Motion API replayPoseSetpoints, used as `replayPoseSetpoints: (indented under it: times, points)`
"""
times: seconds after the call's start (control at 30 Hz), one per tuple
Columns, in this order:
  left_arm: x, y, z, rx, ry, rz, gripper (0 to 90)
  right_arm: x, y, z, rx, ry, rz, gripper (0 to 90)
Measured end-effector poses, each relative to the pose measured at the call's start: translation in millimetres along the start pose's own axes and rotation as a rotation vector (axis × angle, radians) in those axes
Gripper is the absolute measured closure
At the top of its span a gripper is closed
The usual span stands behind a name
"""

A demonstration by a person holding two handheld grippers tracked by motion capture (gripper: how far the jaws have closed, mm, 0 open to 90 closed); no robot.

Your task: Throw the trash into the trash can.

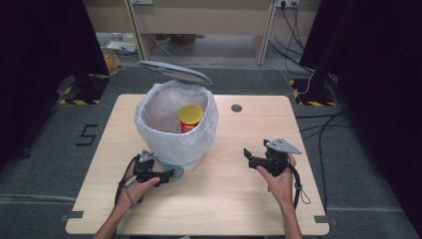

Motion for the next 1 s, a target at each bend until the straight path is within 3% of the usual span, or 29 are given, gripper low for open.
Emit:
replayPoseSetpoints:
  times: [0.43,0.63,1.0]
  points:
    - [0.0,0.0,0.0,0.0,0.0,0.0,0.3,-8.4,32.5,-12.8,0.116,0.04,0.036,15.8]
    - [0.0,0.0,0.0,0.0,0.0,0.0,0.3,-12.4,51.4,-15.5,0.191,0.045,0.028,15.7]
    - [0.0,0.0,0.0,0.0,0.0,0.0,0.3,-11.1,64.7,-11.9,0.217,0.036,0.016,15.7]
Point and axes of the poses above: each handheld gripper's, and its own axes: z roughly backward along the jaws, y roughly out of its underside, x roughly to its left, the point moved 7 cm from there along -z, roughly forward along the jaws, and after that the axes turned 5 degrees about -y, right-handed, at the moved point
